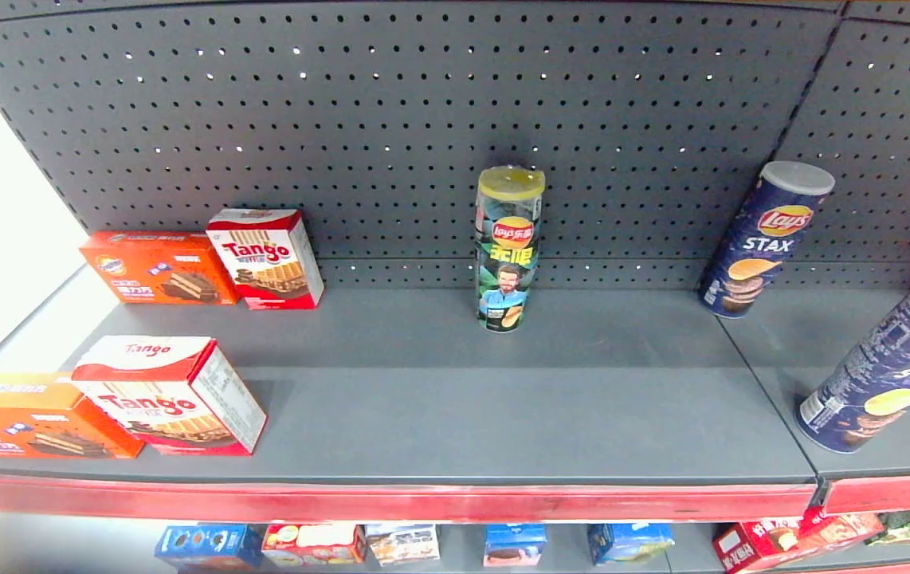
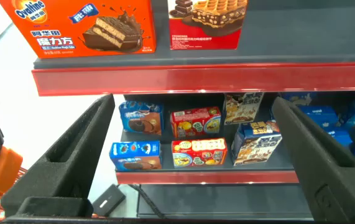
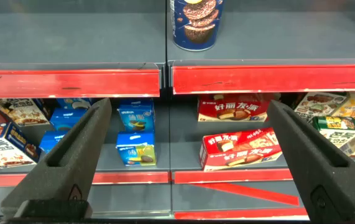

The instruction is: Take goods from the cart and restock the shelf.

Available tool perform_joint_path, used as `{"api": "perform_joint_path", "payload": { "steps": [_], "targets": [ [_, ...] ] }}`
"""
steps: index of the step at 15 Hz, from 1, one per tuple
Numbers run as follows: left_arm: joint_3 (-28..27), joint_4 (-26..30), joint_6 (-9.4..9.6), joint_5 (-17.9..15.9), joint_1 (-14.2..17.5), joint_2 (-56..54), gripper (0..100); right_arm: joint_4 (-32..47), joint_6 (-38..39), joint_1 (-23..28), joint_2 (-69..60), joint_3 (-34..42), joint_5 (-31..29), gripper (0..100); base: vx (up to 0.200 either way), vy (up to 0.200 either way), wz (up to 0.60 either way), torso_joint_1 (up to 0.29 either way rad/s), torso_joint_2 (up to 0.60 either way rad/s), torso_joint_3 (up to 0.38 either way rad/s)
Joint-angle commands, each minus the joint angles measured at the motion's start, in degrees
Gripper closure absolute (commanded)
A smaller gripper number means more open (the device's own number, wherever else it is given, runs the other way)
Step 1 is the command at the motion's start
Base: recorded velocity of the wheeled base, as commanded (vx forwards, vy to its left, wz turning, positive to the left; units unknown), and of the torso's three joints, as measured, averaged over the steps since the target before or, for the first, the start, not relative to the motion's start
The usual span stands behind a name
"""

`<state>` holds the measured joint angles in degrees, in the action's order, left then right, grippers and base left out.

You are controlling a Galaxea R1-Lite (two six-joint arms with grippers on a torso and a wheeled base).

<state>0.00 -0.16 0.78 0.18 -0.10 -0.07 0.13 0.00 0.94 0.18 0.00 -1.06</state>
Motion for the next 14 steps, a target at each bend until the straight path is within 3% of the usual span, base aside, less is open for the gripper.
{"api": "perform_joint_path", "payload": {
  "steps": [1, 6, 14],
  "targets": [
    [0.0, -0.02, 0.01, 0.08, 0.01, 0.07, 0, 0.04, 0.0, 0.03, 0.08, 0.0, 0.01, 0, 0.0, 0.0, 0.0, 0.0, 0.0, 0.0],
    [0.0, 0.07, -0.08, -0.01, 0.01, 0.07, 0, 0.04, 0.0, 0.03, 0.08, 0.0, 0.09, 0, 0.0, 0.0, 0.0, 0.0, 0.0, 0.0],
    [0.0, 0.16, -0.16, -0.09, 0.1, 0.07, 0, 0.04, 0.09, 0.03, 0.08, 0.0, -0.08, 0, 0.0, 0.0, 0.6, 0.004, 0.0, 0.003]
  ]
}}
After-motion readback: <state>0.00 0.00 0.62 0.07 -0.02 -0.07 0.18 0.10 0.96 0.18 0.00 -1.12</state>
